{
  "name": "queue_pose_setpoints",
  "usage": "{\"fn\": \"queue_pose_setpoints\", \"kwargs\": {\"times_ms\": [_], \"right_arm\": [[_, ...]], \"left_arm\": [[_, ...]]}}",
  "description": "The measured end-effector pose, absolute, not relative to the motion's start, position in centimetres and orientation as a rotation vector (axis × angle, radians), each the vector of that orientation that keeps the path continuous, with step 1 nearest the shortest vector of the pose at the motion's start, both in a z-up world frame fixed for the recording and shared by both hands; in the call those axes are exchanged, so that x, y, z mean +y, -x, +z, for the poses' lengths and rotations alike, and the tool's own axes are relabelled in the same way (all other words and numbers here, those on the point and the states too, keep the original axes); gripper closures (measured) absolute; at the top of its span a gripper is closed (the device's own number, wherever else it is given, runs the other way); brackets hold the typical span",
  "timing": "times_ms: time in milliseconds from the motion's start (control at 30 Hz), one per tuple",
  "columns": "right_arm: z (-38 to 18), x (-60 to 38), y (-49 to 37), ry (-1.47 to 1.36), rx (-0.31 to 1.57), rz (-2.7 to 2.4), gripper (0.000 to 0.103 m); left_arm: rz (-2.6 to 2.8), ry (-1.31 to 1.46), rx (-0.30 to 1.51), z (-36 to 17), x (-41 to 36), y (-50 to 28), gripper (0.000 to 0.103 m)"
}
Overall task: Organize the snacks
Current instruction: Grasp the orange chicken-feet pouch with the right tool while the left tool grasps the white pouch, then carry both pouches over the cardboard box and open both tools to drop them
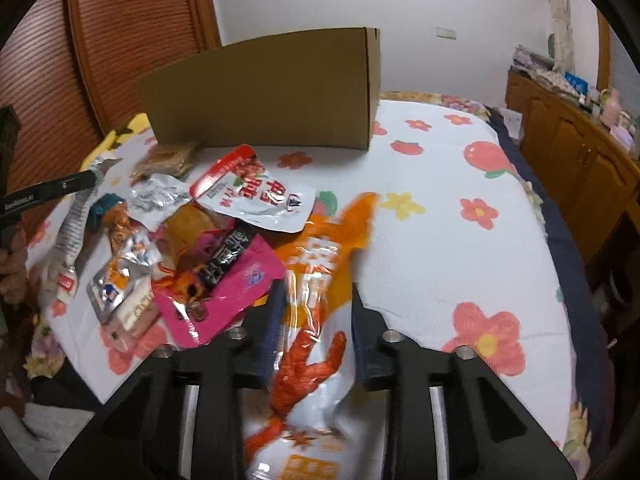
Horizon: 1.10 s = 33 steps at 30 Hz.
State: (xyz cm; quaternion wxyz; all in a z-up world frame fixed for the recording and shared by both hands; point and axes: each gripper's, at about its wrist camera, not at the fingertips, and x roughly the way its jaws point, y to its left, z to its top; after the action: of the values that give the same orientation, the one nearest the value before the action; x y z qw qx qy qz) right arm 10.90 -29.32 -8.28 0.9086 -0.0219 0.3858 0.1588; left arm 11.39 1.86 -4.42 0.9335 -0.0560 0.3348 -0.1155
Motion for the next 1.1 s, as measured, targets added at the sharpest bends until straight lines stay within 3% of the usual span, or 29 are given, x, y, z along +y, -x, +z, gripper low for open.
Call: {"fn": "queue_pose_setpoints", "kwargs": {"times_ms": [567,1100], "right_arm": [[-5.5,-30.5,-9.5,0.032,0.692,0.276,0.082],[1.1,-29.5,-11.9,0.096,0.532,0.312,0.082]], "left_arm": [[-0.242,0.107,0.559,-1.6,1.6,-10.1,0.06],[-0.347,0.114,0.404,4.7,1.2,-12.2,0.061]]}}
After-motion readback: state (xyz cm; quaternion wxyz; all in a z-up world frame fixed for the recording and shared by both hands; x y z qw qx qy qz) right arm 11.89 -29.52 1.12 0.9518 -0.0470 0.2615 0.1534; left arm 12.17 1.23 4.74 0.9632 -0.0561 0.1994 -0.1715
